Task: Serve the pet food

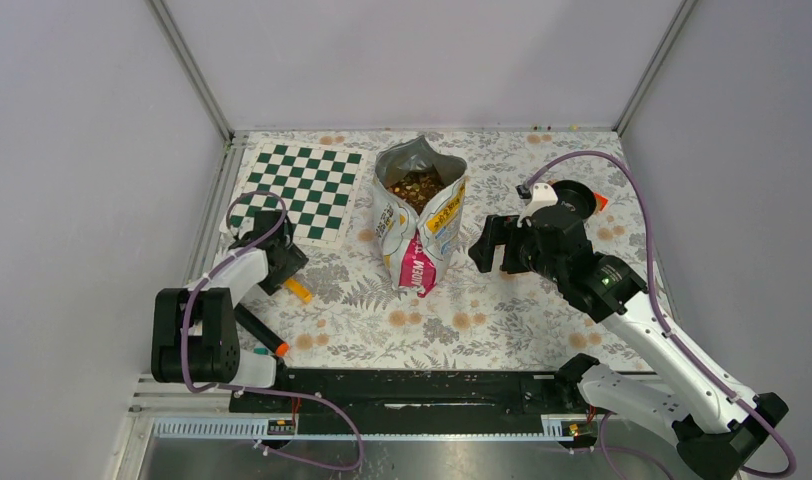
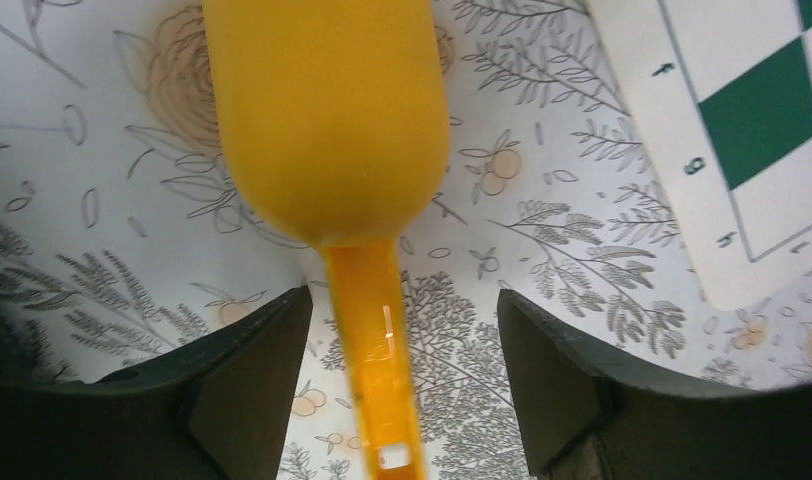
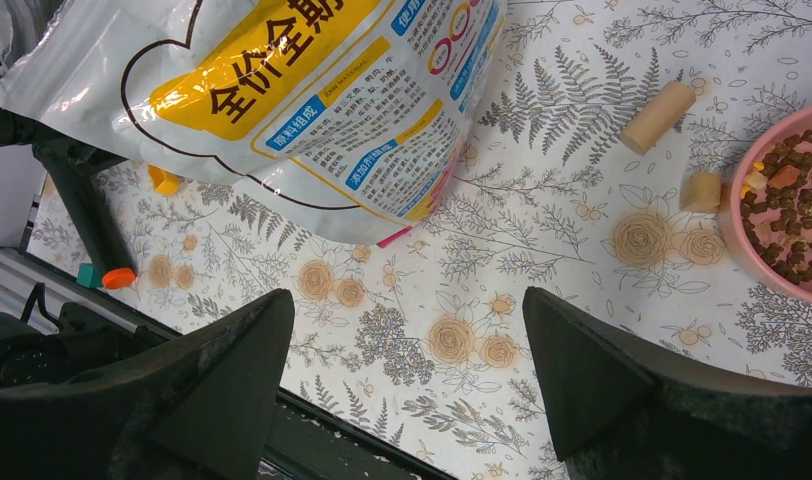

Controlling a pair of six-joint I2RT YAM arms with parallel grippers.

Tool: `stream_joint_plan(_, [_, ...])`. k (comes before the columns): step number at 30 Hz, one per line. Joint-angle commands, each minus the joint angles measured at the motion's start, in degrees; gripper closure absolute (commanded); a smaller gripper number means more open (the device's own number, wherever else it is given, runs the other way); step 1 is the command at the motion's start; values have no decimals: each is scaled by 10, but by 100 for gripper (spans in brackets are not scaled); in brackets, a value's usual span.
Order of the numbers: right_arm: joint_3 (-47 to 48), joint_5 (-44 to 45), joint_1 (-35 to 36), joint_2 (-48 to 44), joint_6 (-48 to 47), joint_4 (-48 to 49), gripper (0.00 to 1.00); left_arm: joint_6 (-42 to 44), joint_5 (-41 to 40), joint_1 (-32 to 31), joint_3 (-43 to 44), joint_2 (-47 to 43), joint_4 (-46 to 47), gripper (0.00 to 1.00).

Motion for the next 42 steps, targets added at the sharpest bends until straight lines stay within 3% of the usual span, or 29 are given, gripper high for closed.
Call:
stream_joint_plan(1, [-2,11,-3,0,-5,17,7,-5,-83,-11,3,-1,-65,32])
stream_joint_plan(6, [-2,13,-3,2,0,16,8,-13,-92,-11,9,9,-75,45])
stream_joint_plan(13, [-1,16,-2,0,2,15,8,-13,-83,-11,21,-12,-78,99])
stream_joint_plan(21, [5,-19,-2,1,-18,25,7,-1,-34,-47,78,-153,-118,100])
stream_joint_plan(24, [2,-74,-2,-6,-25,55,7,26,32,-59,129,-206,-111,100])
stream_joint_plan(27, [-3,-136,-3,-8,0,105,7,58,147,-75,190,-230,-86,100])
stream_joint_plan(32, [-13,-265,5,14,95,262,8,75,305,-134,283,-225,-19,100])
stream_joint_plan(36, [-5,-306,27,47,147,385,5,75,371,-195,326,-217,70,100])
stream_joint_plan(42, [49,-312,63,123,165,451,4,35,444,-256,344,-194,201,100])
